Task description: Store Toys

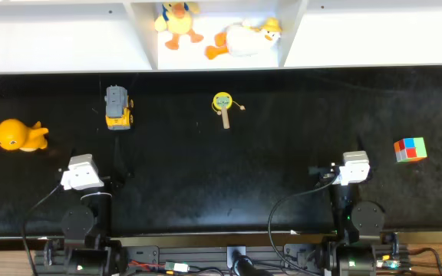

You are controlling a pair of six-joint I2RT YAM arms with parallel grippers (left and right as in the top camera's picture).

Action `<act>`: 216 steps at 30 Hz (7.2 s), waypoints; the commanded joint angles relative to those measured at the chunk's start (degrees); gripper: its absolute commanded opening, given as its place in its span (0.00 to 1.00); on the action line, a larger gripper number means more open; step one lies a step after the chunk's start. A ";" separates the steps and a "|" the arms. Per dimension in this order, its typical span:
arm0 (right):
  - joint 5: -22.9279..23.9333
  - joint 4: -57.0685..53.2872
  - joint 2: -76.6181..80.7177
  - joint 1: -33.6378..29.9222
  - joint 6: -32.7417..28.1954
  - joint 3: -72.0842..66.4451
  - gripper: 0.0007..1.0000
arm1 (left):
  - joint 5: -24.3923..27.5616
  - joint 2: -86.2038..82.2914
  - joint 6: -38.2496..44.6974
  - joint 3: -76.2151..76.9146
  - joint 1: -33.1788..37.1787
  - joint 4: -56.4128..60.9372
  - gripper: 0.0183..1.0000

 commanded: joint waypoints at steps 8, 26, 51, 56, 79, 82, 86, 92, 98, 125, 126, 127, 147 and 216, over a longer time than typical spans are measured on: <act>-0.13 0.46 -0.48 -0.39 0.04 -0.31 0.99 | -0.26 -0.52 1.22 -0.13 0.20 -0.07 1.00; -0.13 0.46 -0.48 -0.39 0.04 -0.31 1.00 | -0.26 -0.52 1.22 -0.13 0.20 -0.09 1.00; -0.13 0.46 -0.48 -0.39 0.04 -0.31 0.99 | 0.37 0.02 1.01 5.33 0.26 -9.09 1.00; -0.13 0.46 -0.48 -0.39 0.04 -0.31 1.00 | 0.42 3.87 0.98 10.73 1.42 -14.38 1.00; -0.13 0.46 -0.48 -0.39 0.04 -0.31 1.00 | 1.42 16.63 -6.54 31.26 2.19 -39.95 1.00; -0.13 0.46 -0.48 -0.39 0.04 -0.31 0.99 | 2.80 16.63 -6.71 32.87 2.21 -43.52 1.00; -0.13 0.46 -0.48 -0.39 0.04 -0.31 1.00 | 2.51 16.63 -6.45 35.91 2.21 -47.74 1.00; -0.13 0.46 -0.48 -0.37 0.04 -0.31 1.00 | 2.80 16.79 -6.51 38.99 3.96 -50.16 1.00; -0.13 0.46 -0.48 -0.39 0.04 -0.31 1.00 | 4.72 20.52 -6.47 40.70 10.03 -51.19 1.00; -0.13 0.46 -0.48 -0.39 0.04 -0.31 1.00 | 17.86 41.55 -6.45 41.20 32.17 -43.60 1.00; -0.13 0.46 -0.48 -0.39 0.04 -0.31 0.99 | 18.53 41.55 -6.45 41.20 33.75 -43.28 1.00; -0.13 0.46 -0.48 -0.39 0.04 -0.31 1.00 | 19.45 41.53 -6.27 41.20 35.41 -42.88 1.00; -0.13 0.46 -0.48 -0.39 0.04 -0.31 1.00 | 27.96 51.54 -1.90 41.20 46.05 -38.58 1.00; -0.13 0.46 -0.48 -0.39 0.04 -0.31 1.00 | 42.62 72.02 37.11 51.01 66.62 -29.03 1.00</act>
